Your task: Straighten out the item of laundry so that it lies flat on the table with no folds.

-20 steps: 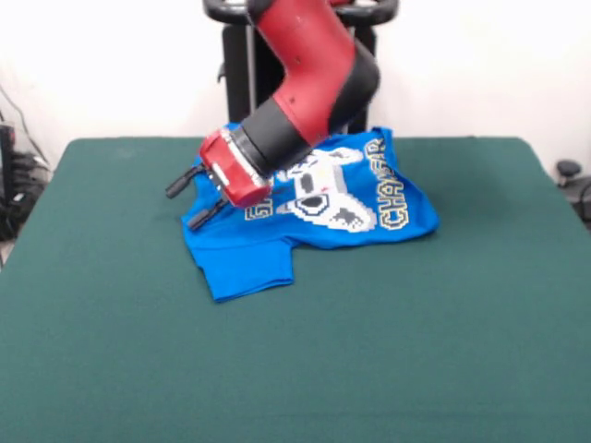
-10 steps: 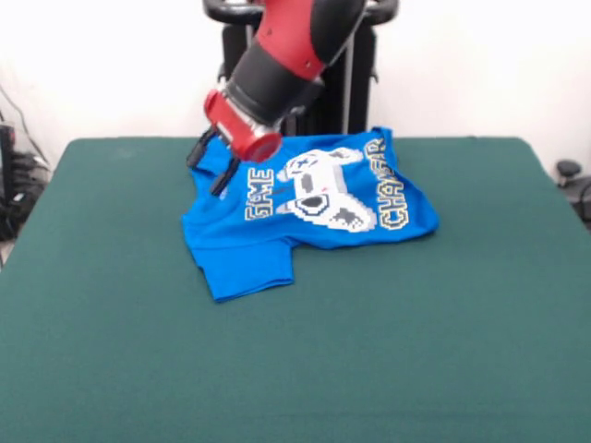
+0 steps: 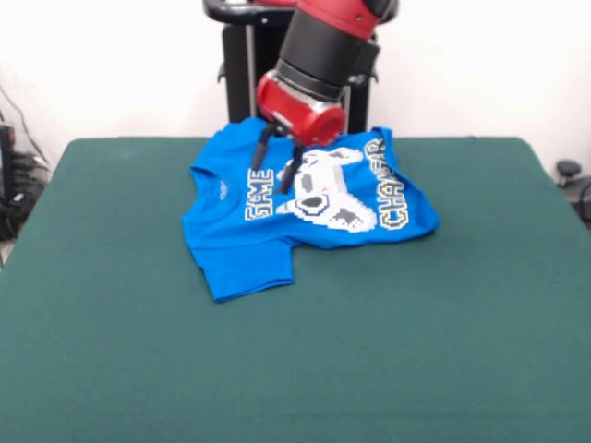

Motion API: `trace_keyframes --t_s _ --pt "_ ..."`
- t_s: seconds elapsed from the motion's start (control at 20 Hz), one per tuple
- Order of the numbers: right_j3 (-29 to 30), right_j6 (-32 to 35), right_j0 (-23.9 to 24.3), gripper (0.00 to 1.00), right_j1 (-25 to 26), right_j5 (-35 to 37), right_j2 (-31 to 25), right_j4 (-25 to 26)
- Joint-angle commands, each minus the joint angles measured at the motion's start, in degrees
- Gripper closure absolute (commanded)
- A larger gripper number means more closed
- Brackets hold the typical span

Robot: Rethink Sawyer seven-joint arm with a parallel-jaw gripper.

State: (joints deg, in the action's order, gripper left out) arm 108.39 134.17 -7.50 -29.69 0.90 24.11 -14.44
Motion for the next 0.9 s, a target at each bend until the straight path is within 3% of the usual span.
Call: trace_keyframes --t_s 0.05,0.5,0.9 --pt "10.1 9.8 5.7 0.0 -3.6 2.9 -20.1 -0.9" --pt "10.5 11.7 2.6 0.0 -0.4 3.8 -16.6 -3.2" --pt "17.9 13.7 4.1 0.0 -4.2 2.6 -20.3 -3.6"
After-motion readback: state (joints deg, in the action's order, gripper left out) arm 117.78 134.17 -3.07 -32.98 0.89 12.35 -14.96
